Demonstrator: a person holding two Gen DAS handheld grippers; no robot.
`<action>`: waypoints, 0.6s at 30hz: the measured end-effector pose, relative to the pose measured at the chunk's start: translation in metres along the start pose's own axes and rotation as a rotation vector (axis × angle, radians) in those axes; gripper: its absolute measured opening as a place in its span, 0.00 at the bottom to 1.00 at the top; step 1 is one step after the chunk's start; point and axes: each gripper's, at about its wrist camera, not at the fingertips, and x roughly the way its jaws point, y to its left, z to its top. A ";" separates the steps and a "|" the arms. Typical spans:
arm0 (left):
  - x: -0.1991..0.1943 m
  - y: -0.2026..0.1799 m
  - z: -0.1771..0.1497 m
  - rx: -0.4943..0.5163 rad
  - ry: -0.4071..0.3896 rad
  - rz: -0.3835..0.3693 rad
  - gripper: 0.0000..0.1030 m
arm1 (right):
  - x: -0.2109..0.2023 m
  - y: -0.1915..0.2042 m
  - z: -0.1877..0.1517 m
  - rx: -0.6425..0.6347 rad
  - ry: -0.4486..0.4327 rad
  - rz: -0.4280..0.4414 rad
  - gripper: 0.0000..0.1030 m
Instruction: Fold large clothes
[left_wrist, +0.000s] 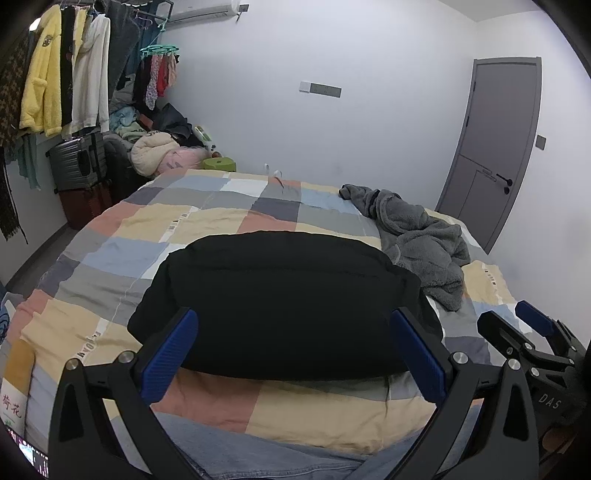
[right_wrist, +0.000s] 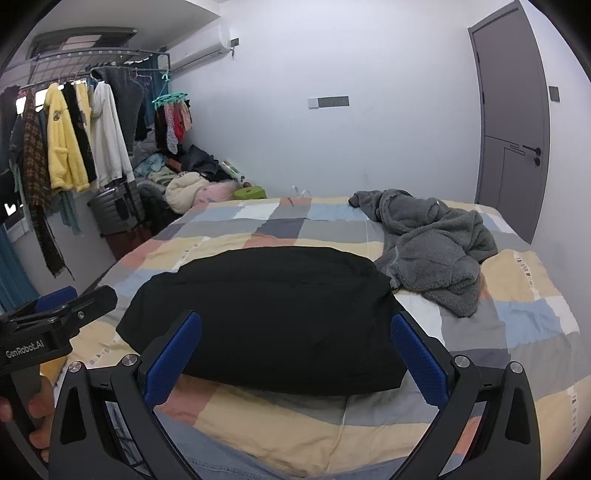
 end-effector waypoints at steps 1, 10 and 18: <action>0.001 0.000 0.000 0.000 0.003 0.000 1.00 | 0.001 0.000 0.000 -0.002 0.002 -0.002 1.00; 0.000 0.002 -0.002 0.001 -0.005 0.002 1.00 | 0.003 -0.005 -0.003 0.004 0.002 -0.010 1.00; -0.003 -0.001 -0.003 0.008 -0.007 0.004 1.00 | -0.001 -0.008 -0.006 0.014 -0.001 -0.010 1.00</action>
